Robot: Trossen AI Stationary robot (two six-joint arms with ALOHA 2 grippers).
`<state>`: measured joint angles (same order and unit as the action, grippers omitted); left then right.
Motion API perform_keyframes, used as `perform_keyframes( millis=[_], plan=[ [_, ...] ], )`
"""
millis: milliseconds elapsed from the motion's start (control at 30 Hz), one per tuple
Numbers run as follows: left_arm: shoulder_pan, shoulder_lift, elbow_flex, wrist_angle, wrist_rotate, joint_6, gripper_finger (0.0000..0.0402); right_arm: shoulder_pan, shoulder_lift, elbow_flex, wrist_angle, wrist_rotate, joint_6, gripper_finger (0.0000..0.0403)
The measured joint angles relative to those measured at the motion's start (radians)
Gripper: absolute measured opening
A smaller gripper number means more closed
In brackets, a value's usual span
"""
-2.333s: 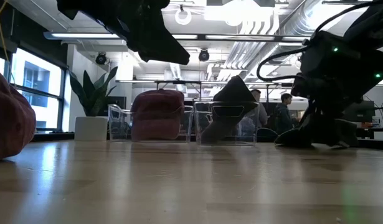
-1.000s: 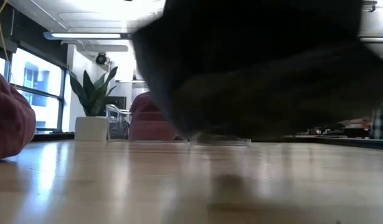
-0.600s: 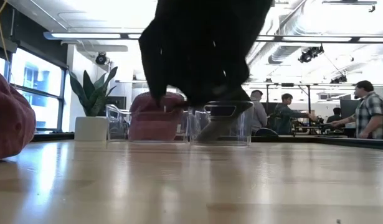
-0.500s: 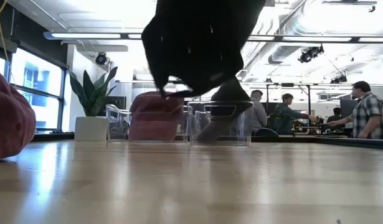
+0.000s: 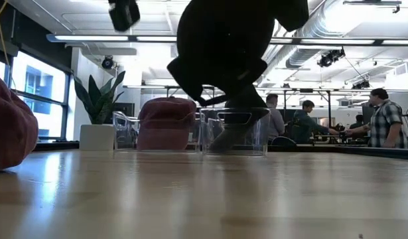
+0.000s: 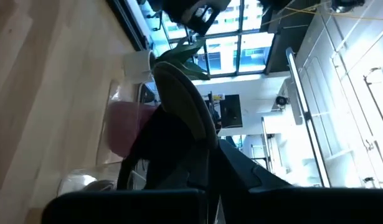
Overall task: Pick & Place hat
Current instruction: Put the black cap into the right transparent bin
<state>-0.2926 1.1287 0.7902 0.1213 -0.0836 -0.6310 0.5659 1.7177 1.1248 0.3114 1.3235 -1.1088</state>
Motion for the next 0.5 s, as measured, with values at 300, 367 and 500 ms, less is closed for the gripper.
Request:
perform_keyframes(
  millis=[300, 367, 500],
  plan=[
    [0.072, 0.126, -0.035, 0.143, 0.132, -0.147, 0.0239, 0.006, -0.007, 0.0, 0.009, 0.002, 0.0, 0.0009],
    [0.07, 0.149, -0.035, 0.187, 0.134, -0.152, 0.0254, 0.006, -0.007, 0.0, 0.008, 0.001, 0.0, 0.0009],
    [0.042, 0.168, -0.054, 0.313, 0.091, -0.152, 0.0267, 0.014, -0.007, 0.0, 0.008, 0.005, 0.005, 0.0007]
  ],
)
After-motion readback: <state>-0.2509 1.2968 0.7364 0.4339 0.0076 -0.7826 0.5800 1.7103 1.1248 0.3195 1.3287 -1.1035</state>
